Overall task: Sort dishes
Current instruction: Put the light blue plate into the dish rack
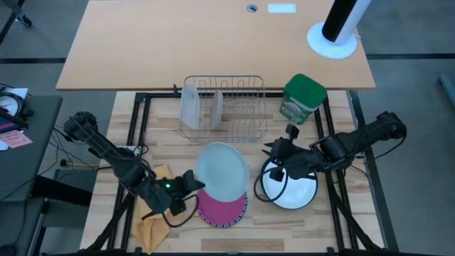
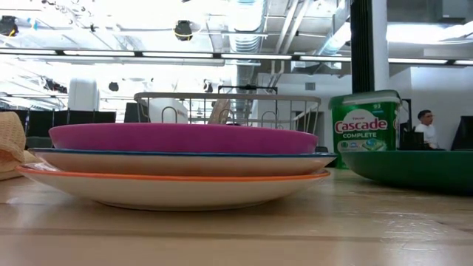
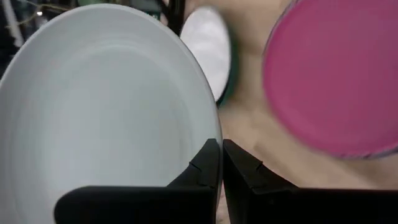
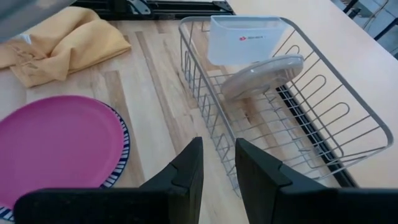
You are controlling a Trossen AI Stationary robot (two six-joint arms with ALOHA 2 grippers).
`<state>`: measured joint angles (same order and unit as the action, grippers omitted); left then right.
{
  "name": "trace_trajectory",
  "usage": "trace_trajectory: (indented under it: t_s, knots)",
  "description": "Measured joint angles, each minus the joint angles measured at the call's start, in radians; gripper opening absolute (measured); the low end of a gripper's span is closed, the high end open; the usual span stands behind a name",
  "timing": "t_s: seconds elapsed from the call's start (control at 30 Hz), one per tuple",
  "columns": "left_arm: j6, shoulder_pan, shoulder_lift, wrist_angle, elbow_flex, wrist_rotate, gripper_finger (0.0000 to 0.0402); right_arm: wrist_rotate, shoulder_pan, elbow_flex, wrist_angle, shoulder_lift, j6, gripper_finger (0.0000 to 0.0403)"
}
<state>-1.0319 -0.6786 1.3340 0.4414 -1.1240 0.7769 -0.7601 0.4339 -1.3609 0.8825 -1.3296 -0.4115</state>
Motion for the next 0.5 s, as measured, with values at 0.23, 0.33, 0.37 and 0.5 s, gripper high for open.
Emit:
trace_trajectory:
  t_s: [0.23,0.33,0.37,0.5]
  knots:
    - [-0.196,0.000,0.008,-0.104,0.000,0.210,0.0000,0.002,0.027,0.000,0.008,0.000,0.000,0.0095]
    - [-0.205,0.000,0.009,-0.094,0.000,0.223,0.0000,0.002,0.033,0.000,0.008,0.000,0.000,0.0095]
    - [-0.215,0.000,0.009,-0.091,0.000,0.224,0.0000,0.002,0.033,0.000,0.008,0.000,0.000,0.0095]
    - [-0.306,-0.003,0.009,-0.089,0.000,0.228,0.0000,0.002,0.033,0.000,0.008,0.000,0.000,0.0095]
